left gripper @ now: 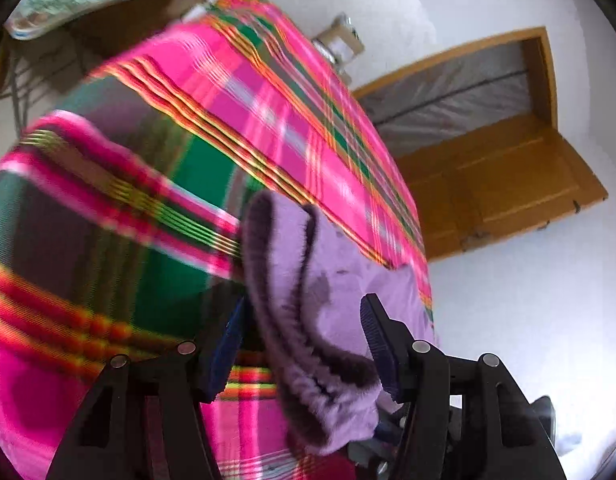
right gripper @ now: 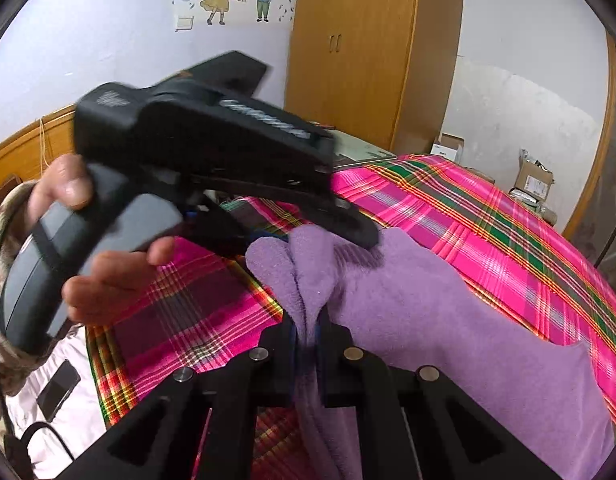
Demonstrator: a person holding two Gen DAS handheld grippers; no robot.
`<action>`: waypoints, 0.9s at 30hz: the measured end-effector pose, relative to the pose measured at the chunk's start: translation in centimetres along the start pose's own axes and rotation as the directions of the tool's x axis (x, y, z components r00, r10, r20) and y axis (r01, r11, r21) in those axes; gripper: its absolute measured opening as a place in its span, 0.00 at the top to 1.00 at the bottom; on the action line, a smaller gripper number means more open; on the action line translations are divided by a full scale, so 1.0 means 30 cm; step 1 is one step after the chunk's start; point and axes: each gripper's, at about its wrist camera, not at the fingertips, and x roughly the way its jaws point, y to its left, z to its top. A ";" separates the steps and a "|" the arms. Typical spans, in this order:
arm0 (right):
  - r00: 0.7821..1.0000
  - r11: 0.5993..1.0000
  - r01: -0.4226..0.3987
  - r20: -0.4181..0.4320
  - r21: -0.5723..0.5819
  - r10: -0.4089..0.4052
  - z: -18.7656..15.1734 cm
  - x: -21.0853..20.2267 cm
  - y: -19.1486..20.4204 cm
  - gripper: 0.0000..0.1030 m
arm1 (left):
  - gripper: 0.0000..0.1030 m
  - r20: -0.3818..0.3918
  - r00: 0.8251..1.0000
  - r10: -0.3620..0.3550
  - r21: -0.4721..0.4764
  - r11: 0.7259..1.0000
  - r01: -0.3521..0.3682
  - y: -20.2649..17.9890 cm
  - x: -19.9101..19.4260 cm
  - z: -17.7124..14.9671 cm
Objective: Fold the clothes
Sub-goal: 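Hold the cuffed end with the left tool while the right tool grasps the fabric beside it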
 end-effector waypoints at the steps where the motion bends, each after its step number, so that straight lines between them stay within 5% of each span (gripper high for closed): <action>1: 1.000 1.000 -0.006 0.004 0.004 0.006 0.000 -0.002 -0.003 0.93 | 0.42 -0.016 1.000 0.004 0.007 1.000 -0.004 -0.007 0.023 0.014; 6: 1.000 0.999 -0.025 0.015 0.021 0.024 -0.001 -0.005 -0.015 0.93 | 0.47 -0.067 0.998 -0.009 0.014 1.000 0.010 -0.015 0.100 0.067; 10: 1.000 0.999 -0.027 0.001 0.031 0.027 0.002 0.009 -0.021 0.93 | 0.81 -0.055 0.998 -0.001 0.026 1.000 0.003 -0.010 0.116 0.084; 11: 1.000 0.999 -0.027 -0.001 0.031 0.027 0.003 0.012 -0.022 0.93 | 0.83 -0.049 0.999 -0.004 0.023 1.000 0.005 -0.005 0.112 0.085; 27: 0.998 0.999 -0.034 -0.054 0.030 0.035 0.053 0.110 0.004 0.94 | 0.86 0.050 0.998 -0.047 -0.003 0.999 0.047 0.054 0.058 0.068</action>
